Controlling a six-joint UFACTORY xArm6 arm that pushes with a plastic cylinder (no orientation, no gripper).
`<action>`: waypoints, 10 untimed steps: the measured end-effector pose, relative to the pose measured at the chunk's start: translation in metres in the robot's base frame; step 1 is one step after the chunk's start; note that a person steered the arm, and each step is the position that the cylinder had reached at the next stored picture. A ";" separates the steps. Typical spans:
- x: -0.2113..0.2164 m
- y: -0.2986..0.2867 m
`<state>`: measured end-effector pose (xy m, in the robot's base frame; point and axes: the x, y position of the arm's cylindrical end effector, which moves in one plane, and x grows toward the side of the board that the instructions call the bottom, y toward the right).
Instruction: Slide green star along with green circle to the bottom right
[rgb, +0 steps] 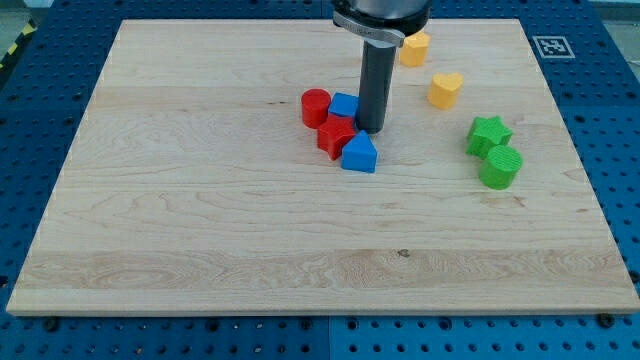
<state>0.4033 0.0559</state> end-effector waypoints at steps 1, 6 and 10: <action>-0.002 0.000; -0.009 0.124; 0.036 0.150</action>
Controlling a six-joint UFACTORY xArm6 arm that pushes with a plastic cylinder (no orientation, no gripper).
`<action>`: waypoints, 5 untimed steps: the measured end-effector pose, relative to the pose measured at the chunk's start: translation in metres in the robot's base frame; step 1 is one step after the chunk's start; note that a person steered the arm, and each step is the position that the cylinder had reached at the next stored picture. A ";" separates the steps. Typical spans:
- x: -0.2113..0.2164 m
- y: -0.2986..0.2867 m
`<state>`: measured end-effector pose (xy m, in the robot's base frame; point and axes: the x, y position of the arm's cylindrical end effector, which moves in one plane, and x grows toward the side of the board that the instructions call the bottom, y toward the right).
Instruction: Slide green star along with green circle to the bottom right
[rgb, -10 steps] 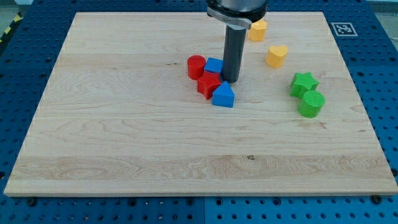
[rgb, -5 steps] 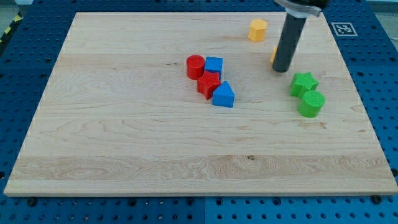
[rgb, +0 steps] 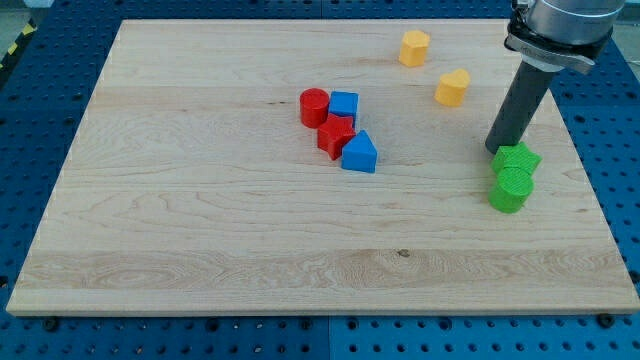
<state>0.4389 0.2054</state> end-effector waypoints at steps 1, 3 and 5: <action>0.000 0.000; 0.001 0.001; 0.011 0.001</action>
<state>0.4495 0.2062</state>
